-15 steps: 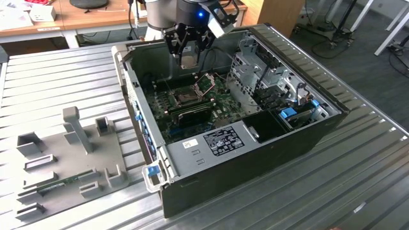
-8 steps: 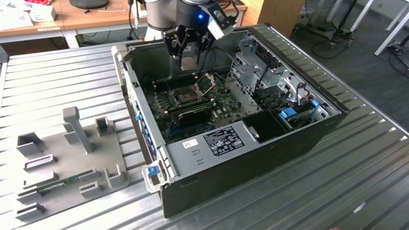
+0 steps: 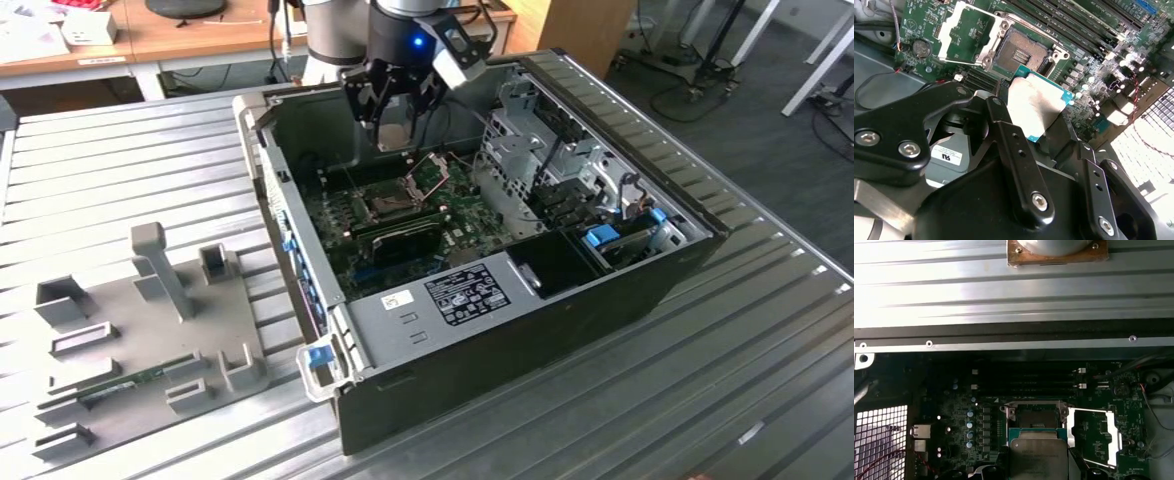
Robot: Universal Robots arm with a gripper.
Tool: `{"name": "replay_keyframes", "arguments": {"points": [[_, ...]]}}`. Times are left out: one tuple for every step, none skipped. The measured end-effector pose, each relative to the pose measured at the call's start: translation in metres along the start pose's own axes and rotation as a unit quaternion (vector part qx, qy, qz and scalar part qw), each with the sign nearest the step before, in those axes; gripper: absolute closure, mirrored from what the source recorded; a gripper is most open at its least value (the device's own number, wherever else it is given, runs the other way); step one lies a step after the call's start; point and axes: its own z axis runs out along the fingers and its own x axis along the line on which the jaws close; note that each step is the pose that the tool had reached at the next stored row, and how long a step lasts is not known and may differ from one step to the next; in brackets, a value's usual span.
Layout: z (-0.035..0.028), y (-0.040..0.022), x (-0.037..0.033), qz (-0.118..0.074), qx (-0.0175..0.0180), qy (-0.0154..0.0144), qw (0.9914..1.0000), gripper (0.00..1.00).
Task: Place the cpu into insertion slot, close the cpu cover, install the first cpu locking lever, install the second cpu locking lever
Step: 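Place the cpu into insertion slot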
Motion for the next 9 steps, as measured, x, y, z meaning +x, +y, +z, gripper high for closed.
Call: {"name": "replay_keyframes", "arguments": {"points": [[0.001, -0.0001, 0.0, 0.0, 0.0, 0.0, 1.0, 0.46], [0.0021, -0.0002, 0.0, 0.0, 0.0, 0.0, 1.0, 0.46], [0.003, -0.0003, 0.0, 0.0, 0.0, 0.0, 1.0, 0.46], [0.0038, -0.0003, -0.0001, 0.0, 0.0, -0.0001, 1.0, 0.46], [0.0046, -0.0004, 0.0, 0.0, 0.0, -0.0002, 1.0, 0.46], [0.0054, -0.0005, 0.0, 0.0, 0.0, -0.0004, 1.0, 0.46], [0.0063, -0.0006, 0.0, 0.0, 0.0, -0.0005, 1.0, 0.46], [0.0071, -0.0006, 0.0, 0.0, 0.0, -0.0007, 1.0, 0.46], [0.0079, -0.0007, 0.0, 0.0, 0.0, -0.0008, 1.0, 0.46]]}}
